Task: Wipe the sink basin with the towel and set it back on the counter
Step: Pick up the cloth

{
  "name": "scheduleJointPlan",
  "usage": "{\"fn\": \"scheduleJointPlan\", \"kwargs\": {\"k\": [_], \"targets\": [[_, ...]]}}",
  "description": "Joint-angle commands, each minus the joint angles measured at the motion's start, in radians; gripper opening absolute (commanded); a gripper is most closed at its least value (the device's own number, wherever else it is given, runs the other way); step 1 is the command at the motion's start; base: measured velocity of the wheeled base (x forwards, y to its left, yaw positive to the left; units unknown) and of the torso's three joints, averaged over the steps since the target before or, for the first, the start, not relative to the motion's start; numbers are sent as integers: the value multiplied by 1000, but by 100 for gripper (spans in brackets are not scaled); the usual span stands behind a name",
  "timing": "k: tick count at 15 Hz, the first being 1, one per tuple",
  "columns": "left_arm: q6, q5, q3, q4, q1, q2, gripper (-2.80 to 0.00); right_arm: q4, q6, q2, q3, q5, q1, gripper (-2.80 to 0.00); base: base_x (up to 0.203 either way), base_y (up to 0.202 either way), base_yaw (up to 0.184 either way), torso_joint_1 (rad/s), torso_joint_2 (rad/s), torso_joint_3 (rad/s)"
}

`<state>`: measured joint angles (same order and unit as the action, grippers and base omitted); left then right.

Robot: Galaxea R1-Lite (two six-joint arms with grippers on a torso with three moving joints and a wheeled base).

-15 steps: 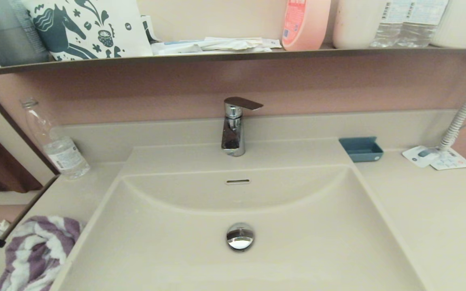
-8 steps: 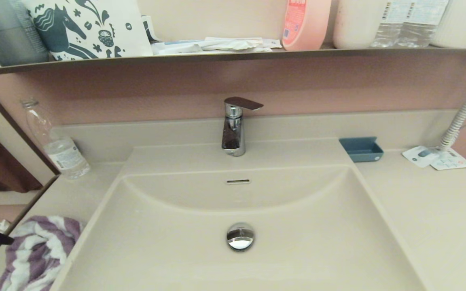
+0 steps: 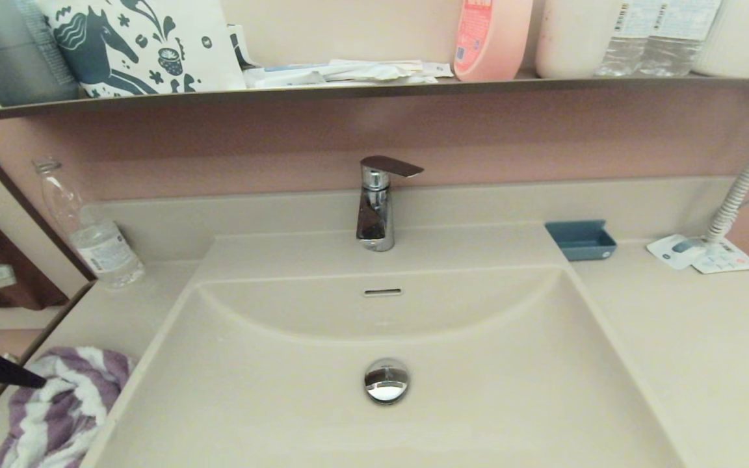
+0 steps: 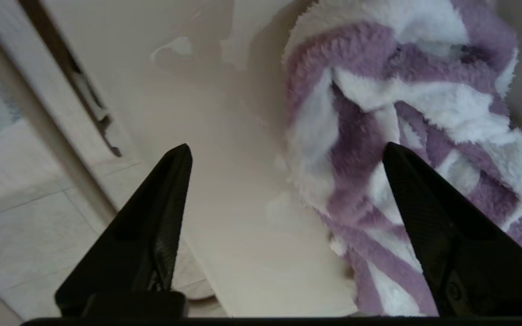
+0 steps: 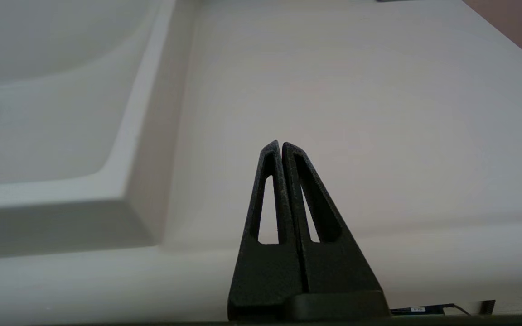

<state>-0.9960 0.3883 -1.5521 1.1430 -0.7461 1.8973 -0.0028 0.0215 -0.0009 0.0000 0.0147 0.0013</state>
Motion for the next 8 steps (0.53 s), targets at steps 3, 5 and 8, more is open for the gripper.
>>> {"fn": "scheduleJointPlan", "kwargs": {"k": [3,5,8], "targets": [[-1,20,41,8,34,42,0,0,0,1,0,1,0,-280,0,0,0,0,0,0],[0,24,87,6,56,31,0,0,0,1,0,0,0,-280,0,0,0,0,0,0],[3,35,134,6,81,-5,0,0,0,1,0,-1,0,-280,0,0,0,0,0,0]]}}
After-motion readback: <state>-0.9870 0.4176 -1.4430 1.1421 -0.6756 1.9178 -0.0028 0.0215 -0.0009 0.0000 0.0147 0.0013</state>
